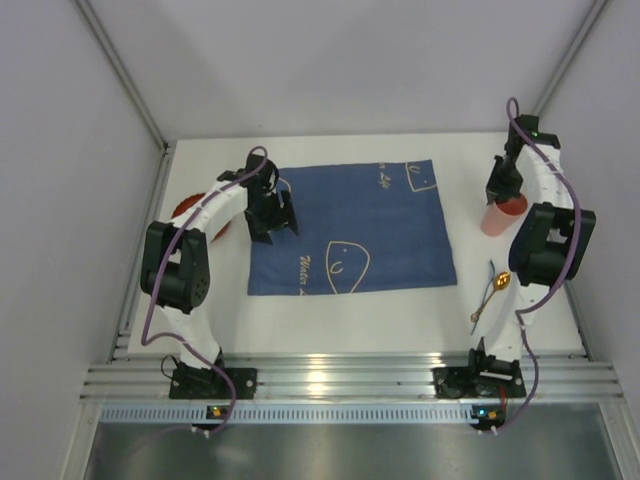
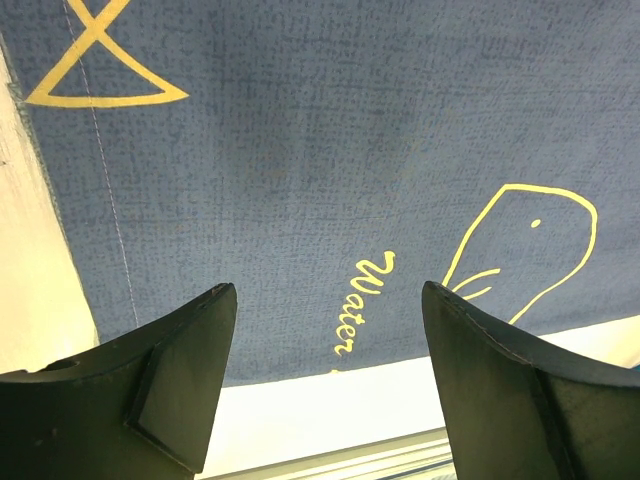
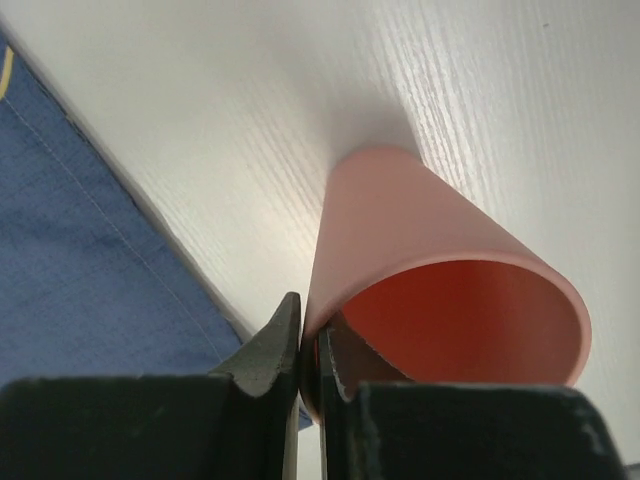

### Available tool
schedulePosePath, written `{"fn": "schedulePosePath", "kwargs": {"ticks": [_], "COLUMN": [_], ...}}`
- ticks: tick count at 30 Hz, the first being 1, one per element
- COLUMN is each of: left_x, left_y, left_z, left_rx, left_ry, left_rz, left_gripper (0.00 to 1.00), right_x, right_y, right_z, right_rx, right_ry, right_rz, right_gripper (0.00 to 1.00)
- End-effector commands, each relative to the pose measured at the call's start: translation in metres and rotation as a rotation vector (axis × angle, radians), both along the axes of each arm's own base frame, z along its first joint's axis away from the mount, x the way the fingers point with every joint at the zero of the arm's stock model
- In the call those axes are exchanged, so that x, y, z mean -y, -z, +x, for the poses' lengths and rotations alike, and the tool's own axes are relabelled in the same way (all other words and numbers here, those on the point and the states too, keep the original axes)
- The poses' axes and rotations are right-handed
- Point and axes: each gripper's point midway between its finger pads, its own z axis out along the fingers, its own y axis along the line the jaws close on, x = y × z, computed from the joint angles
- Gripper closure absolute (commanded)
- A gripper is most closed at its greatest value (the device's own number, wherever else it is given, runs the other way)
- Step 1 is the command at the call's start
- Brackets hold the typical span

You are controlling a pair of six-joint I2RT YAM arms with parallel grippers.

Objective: Set the dinner table for one person

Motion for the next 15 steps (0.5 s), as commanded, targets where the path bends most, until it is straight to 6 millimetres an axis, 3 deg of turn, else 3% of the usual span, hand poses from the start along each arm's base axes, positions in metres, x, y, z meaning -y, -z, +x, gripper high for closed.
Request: {"fn": "schedulePosePath", "kwargs": {"ticks": [1, 3, 4, 6, 7, 8, 9, 10, 11, 15], "left_x": [0.0, 0.001, 0.001, 0.001, 0.002, 0.002, 0.002, 0.002, 0.0, -0.001], "left_y": [-0.018, -0.018, -0.019, -0.02, -0.021, -0.021, -0.023, -0.025, -0.026, -0.034], "left_z": [0.005, 0.005, 0.006, 0.007, 0.009, 0.009, 0.01, 0.012, 0.013, 0.014], "left_rx": [0.065, 0.066, 0.07, 0.072, 0.077, 0.074, 0.079, 0.082, 0.084, 0.097], "left_ry": [0.016, 0.017, 0.019, 0.019, 0.02, 0.02, 0.021, 0.021, 0.018, 0.018], "left_rz": [-0.016, -0.02, -0.023, -0.023, -0.023, -0.021, -0.02, -0.017, -0.011, -0.009], "left_gripper": [0.2, 0.2, 0.2, 0.2, 0.2, 0.2, 0.2, 0.2, 0.19, 0.17], "right_x": [0.004, -0.008, -0.014, -0.041, -0.049, -0.081, -0.095, -0.107, -0.133, -0.176], "right_y": [-0.015, -0.034, -0.057, -0.079, -0.1, -0.105, -0.111, -0.108, -0.105, -0.078], "right_z": [0.008, 0.012, 0.024, 0.032, 0.041, 0.042, 0.049, 0.05, 0.055, 0.065], "right_rx": [-0.01, 0.005, 0.07, 0.11, 0.169, 0.177, 0.205, 0.206, 0.226, 0.212], "right_ry": [-0.013, -0.04, -0.051, -0.099, -0.107, -0.168, -0.18, -0.2, -0.244, -0.336], "right_rz": [-0.098, -0.136, -0.157, -0.178, -0.175, -0.158, -0.136, -0.113, -0.062, -0.015], "right_gripper": [1.0, 1.0, 1.0, 1.0, 1.0, 1.0, 1.0, 1.0, 1.0, 1.0]}}
